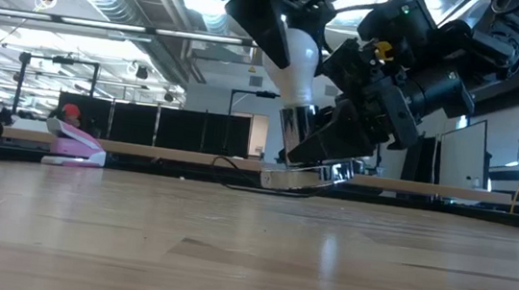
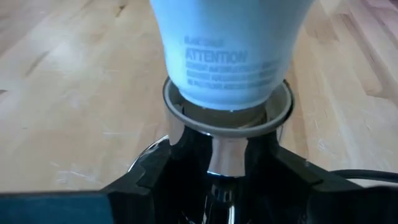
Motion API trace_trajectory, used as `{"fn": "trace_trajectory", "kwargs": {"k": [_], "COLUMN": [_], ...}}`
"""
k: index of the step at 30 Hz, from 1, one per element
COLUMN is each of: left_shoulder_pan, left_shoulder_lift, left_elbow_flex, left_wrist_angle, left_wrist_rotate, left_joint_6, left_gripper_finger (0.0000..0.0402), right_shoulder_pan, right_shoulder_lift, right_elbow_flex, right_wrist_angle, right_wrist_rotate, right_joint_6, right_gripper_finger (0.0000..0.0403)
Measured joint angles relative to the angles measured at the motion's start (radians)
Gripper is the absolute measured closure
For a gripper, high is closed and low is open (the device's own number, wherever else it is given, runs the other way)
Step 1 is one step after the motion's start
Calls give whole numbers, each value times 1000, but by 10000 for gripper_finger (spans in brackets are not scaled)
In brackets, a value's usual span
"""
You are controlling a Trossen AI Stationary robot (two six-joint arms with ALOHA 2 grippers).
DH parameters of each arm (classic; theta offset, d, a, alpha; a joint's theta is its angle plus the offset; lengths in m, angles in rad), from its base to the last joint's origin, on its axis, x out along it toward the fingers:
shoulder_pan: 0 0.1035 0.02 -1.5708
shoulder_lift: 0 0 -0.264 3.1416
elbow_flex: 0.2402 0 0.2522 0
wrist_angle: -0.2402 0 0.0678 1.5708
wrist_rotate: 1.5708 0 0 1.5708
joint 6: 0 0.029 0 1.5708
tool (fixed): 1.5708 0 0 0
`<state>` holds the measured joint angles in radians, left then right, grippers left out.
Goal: Screw lightbulb
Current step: Insert the lightbulb into the lamp
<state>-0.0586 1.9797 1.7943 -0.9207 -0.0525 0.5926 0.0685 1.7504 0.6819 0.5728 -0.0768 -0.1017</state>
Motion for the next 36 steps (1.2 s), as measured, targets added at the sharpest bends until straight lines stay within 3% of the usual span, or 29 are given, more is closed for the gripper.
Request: {"fn": "trace_trajectory", "kwargs": {"k": [23,30,36], "left_shoulder_pan": [-2,2,10], "left_shoulder_lift": [-56,-56,-57], "left_elbow_flex": [25,31,31], "left_wrist_angle": [-23,-16,-23], "left_wrist_rotate": [-7,-111,-111], "left_joint_6": [-215,-250,-276], "left_gripper_finger": [70,70,70], "right_shoulder_pan": [-17,-31,-43], "right_shoulder_lift": [-7,-2,-2], "right_elbow_flex": [9,8,7], "right_wrist_angle": [36,20,18], "right_wrist_rotate": [14,34,47], "right_joint_6": [27,67,76], "right_gripper_finger": [223,223,223]}}
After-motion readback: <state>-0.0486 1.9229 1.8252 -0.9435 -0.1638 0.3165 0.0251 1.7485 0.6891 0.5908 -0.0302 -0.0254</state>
